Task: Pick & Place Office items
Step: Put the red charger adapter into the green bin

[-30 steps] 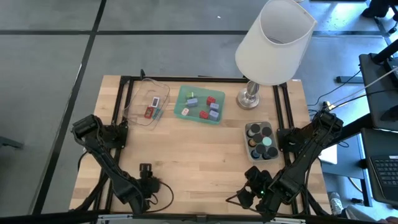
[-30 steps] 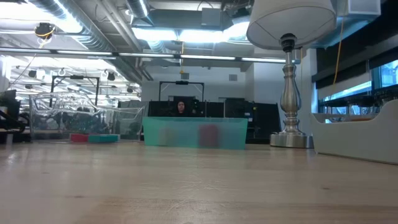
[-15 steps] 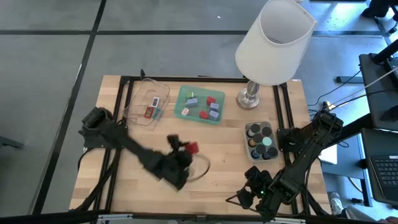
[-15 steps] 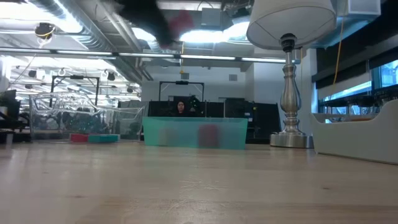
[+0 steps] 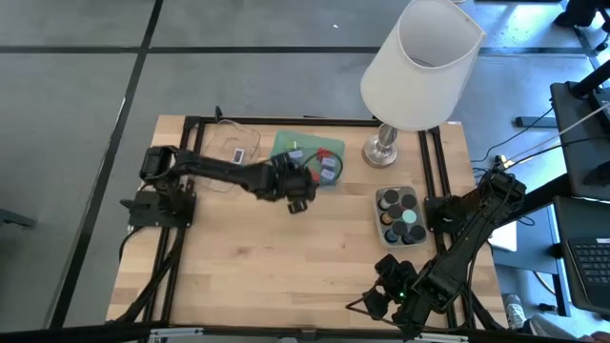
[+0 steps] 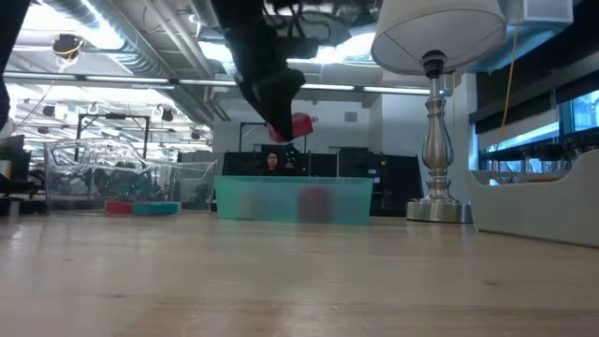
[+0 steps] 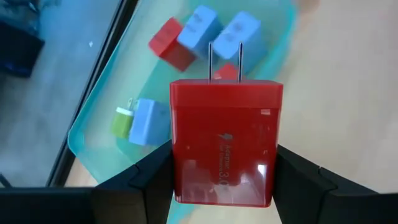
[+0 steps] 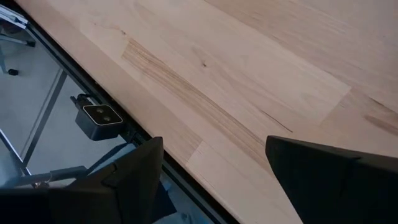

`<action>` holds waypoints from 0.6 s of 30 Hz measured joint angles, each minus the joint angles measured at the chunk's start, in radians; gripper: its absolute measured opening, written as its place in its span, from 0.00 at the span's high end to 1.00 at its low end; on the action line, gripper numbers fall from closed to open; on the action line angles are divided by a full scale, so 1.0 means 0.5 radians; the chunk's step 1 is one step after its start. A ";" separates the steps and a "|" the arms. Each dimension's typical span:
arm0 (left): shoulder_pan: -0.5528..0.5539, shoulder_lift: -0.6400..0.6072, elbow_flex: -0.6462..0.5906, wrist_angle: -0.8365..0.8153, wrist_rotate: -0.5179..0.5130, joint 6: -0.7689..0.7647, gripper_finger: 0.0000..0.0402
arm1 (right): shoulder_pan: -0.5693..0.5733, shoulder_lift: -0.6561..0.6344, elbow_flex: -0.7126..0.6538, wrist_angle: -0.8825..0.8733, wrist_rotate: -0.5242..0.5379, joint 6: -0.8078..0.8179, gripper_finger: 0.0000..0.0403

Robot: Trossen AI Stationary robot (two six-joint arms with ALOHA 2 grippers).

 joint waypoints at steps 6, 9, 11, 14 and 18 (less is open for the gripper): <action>0.222 0.000 -0.001 0.003 0.190 0.154 0.48 | 0.000 0.000 0.000 0.000 0.001 -0.001 0.28; 0.314 0.000 -0.004 0.043 0.332 0.205 0.48 | 0.000 0.000 0.000 0.001 0.001 -0.001 0.28; 0.362 -0.003 -0.043 0.162 0.376 0.219 0.48 | 0.000 0.000 0.000 0.001 0.001 -0.001 0.28; 0.419 -0.003 -0.115 0.290 0.436 0.230 0.48 | 0.000 0.000 0.000 0.001 0.001 -0.001 0.28; 0.475 -0.003 -0.254 0.564 0.488 0.269 0.48 | 0.000 0.000 0.000 0.001 0.000 -0.001 0.28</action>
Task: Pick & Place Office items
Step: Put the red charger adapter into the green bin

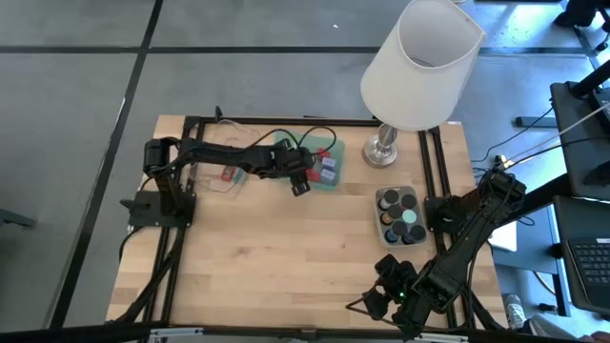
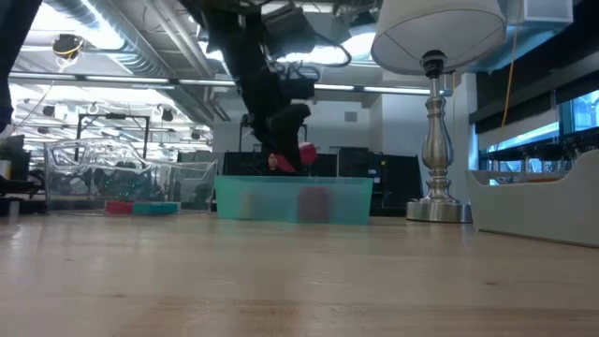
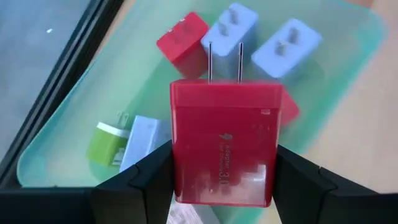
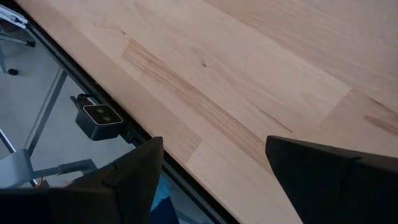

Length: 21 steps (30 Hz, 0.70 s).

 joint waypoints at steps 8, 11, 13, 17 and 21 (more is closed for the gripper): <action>0.076 0.000 -0.183 0.366 -0.074 -0.104 0.48 | 0.000 0.000 0.000 0.000 0.000 0.000 0.28; 0.072 0.000 -0.270 0.505 -0.161 -0.153 0.48 | -0.001 0.000 0.000 0.000 0.000 0.000 0.28; 0.075 0.000 -0.326 0.541 -0.189 -0.204 0.48 | 0.000 0.000 0.000 0.000 0.000 0.000 0.28; 0.061 0.000 -0.443 0.766 -0.217 -0.298 0.48 | 0.000 0.000 0.000 0.000 0.000 -0.001 0.28; 0.053 0.000 -0.533 0.938 -0.224 -0.385 0.48 | 0.000 0.000 0.000 0.000 0.000 -0.001 0.28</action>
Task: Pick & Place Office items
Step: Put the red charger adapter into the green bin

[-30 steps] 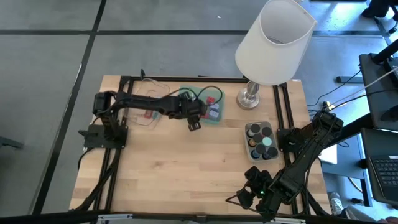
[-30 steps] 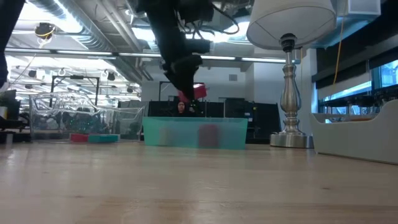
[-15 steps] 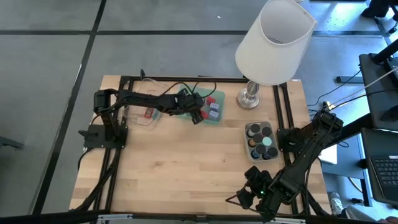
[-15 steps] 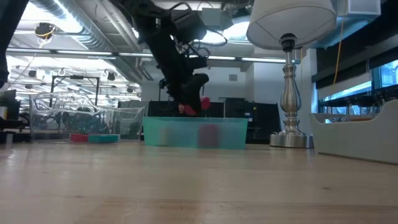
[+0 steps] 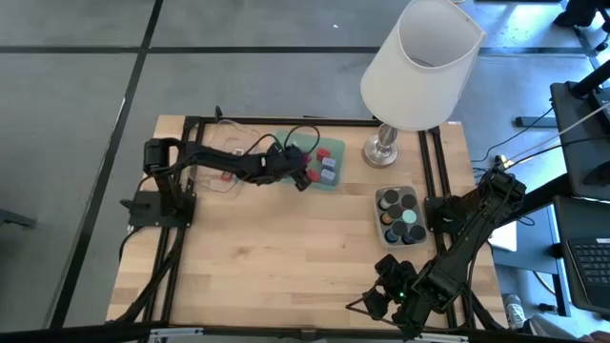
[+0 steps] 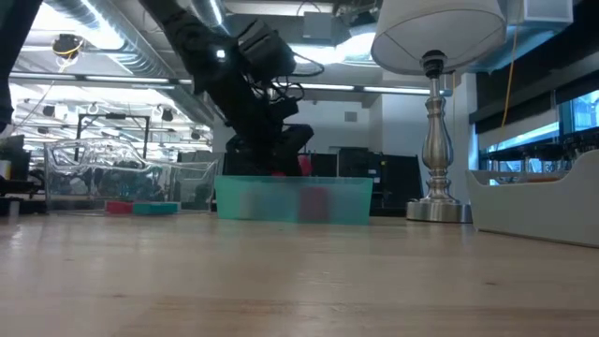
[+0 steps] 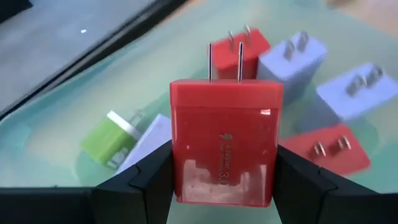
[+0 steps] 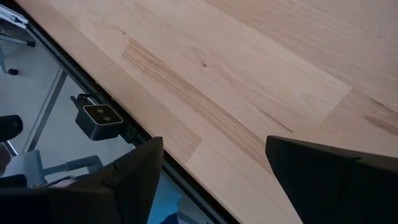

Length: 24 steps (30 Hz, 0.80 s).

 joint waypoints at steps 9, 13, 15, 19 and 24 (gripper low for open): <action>0.001 0.000 -0.166 0.228 -0.007 -0.225 0.48 | 0.000 0.000 0.000 0.000 0.000 0.000 0.28; 0.002 0.000 -0.200 0.250 -0.009 -0.303 0.48 | 0.000 0.000 0.000 0.000 0.000 0.001 0.28; 0.001 0.000 -0.210 0.252 -0.004 -0.337 0.48 | 0.000 0.000 0.000 0.000 0.000 0.000 0.28; -0.001 0.000 -0.220 0.251 0.011 -0.378 0.48 | -0.001 0.000 0.000 0.000 0.000 0.000 0.28; 0.000 0.000 -0.221 0.246 0.058 -0.407 0.48 | -0.001 0.000 0.000 0.000 0.000 0.000 0.28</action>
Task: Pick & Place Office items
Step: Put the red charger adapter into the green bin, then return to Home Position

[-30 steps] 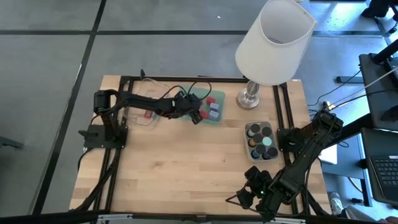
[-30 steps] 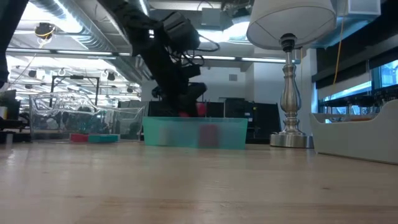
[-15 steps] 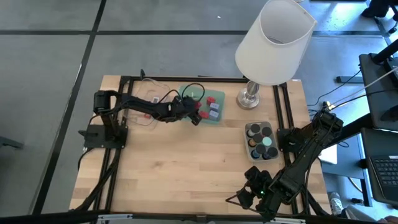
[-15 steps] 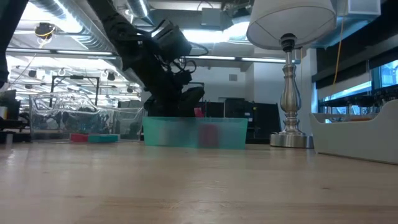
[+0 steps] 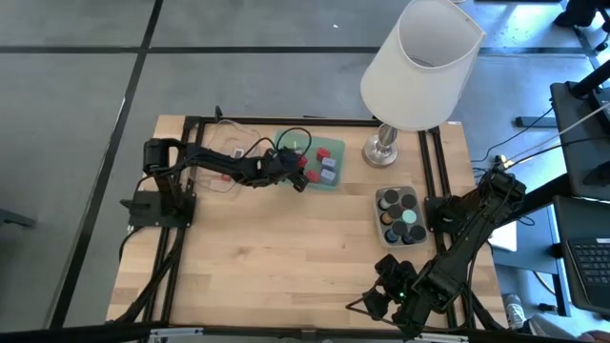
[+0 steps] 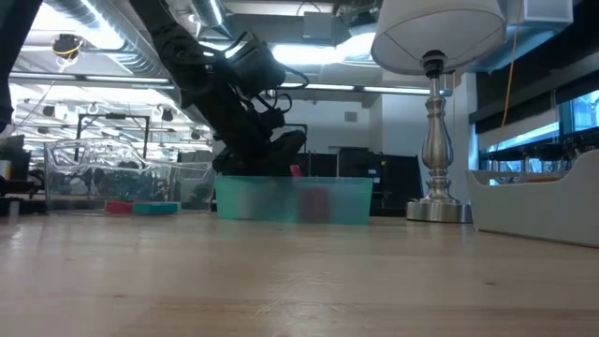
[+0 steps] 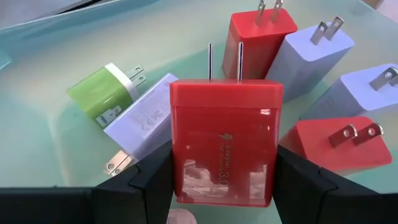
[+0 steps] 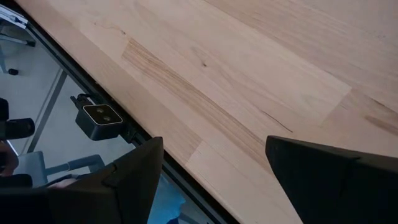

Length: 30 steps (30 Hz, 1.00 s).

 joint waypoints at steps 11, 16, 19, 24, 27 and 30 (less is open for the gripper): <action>0.001 0.000 -0.001 -0.008 -0.008 0.000 0.42 | 0.000 0.000 0.000 0.000 0.001 0.001 0.28; 0.001 0.000 -0.001 -0.009 -0.005 0.004 0.39 | 0.000 0.000 0.000 0.000 0.001 0.000 0.28; 0.001 -0.007 -0.001 -0.015 0.013 0.006 0.38 | 0.000 0.000 0.000 0.000 0.000 0.000 0.28; -0.001 -0.095 -0.006 -0.070 0.074 0.045 0.38 | -0.004 0.000 0.001 -0.066 -0.031 0.123 0.28; -0.002 -0.213 -0.005 -0.110 0.077 0.153 0.38 | -0.004 0.000 0.001 -0.040 -0.046 0.117 0.28; -0.001 -0.389 -0.005 -0.231 0.151 0.218 0.38 | -0.004 0.000 0.001 -0.007 -0.057 0.073 0.28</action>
